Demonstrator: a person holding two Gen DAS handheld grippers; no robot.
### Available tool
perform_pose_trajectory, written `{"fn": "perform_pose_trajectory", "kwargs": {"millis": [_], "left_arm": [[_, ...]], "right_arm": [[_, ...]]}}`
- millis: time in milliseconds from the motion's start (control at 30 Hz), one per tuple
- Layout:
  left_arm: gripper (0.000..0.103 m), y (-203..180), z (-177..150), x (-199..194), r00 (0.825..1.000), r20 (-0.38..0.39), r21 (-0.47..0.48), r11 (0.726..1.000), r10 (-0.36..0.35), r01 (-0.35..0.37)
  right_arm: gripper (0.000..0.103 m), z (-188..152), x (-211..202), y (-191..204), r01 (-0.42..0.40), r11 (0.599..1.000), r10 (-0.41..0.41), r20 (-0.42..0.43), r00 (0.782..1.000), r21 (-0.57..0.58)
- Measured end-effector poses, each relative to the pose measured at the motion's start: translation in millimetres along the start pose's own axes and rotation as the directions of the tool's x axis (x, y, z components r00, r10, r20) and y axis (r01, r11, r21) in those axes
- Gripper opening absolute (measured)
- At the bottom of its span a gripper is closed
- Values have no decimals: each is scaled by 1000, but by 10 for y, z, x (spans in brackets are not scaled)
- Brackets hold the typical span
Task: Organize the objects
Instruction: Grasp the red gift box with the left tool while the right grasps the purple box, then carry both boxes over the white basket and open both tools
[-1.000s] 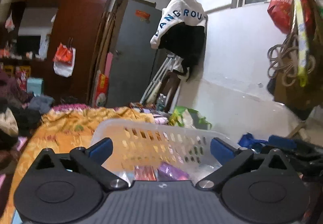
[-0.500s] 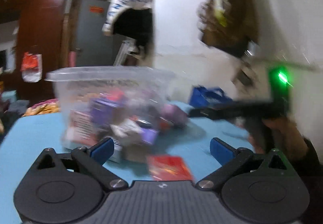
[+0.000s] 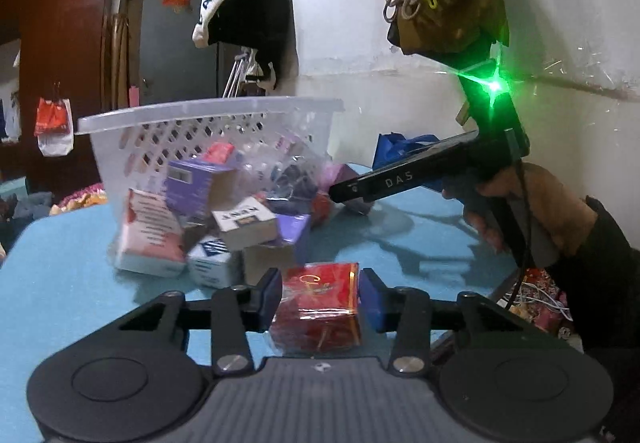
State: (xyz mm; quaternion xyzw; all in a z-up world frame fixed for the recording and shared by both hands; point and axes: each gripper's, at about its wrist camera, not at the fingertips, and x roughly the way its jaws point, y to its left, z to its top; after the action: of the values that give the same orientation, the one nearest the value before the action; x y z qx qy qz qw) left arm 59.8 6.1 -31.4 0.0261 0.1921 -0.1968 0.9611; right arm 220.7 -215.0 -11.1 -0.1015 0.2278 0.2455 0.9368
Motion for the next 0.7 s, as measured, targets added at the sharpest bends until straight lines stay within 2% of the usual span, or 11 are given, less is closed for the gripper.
{"fn": "perform_pose_trajectory", "kwargs": {"millis": [67, 200, 267, 333, 433, 500, 533, 567, 700], "left_arm": [[49, 63, 5, -7, 1000, -6, -2, 1000, 10, -10], [64, 206, -11, 1, 1000, -27, -24, 1000, 11, -12], [69, 233, -29, 40, 999, -45, -20, 1000, 6, -7], [69, 229, -52, 73, 999, -55, -12, 1000, 0, -1], [69, 185, -74, 144, 997, -70, 16, 999, -31, 33], [69, 162, -84, 155, 998, -49, 24, 999, -43, 44], [66, 161, -84, 155, 998, -42, 24, 998, -50, 51], [55, 160, -83, 148, 998, -36, 25, 998, -50, 51], [54, 120, -90, 44, 999, 16, 46, 998, -48, 47]], "right_arm": [[84, 9, 54, -8, -6, 1000, 6, -23, 1000, -3], [83, -10, 129, -48, -44, 999, 45, -47, 998, 9], [75, -21, 115, -63, -65, 998, 65, -46, 997, 17], [60, -41, 68, -74, -86, 996, 87, -43, 995, 29], [57, -55, 12, -73, -63, 998, 64, -33, 997, 30], [54, -56, -15, -89, -65, 997, 66, -22, 998, 39], [53, -48, -33, -105, -66, 997, 67, -10, 998, 46], [53, -39, -55, -124, -63, 997, 63, 0, 998, 51], [51, -87, -231, -161, -56, 996, 53, 49, 997, 67]]}}
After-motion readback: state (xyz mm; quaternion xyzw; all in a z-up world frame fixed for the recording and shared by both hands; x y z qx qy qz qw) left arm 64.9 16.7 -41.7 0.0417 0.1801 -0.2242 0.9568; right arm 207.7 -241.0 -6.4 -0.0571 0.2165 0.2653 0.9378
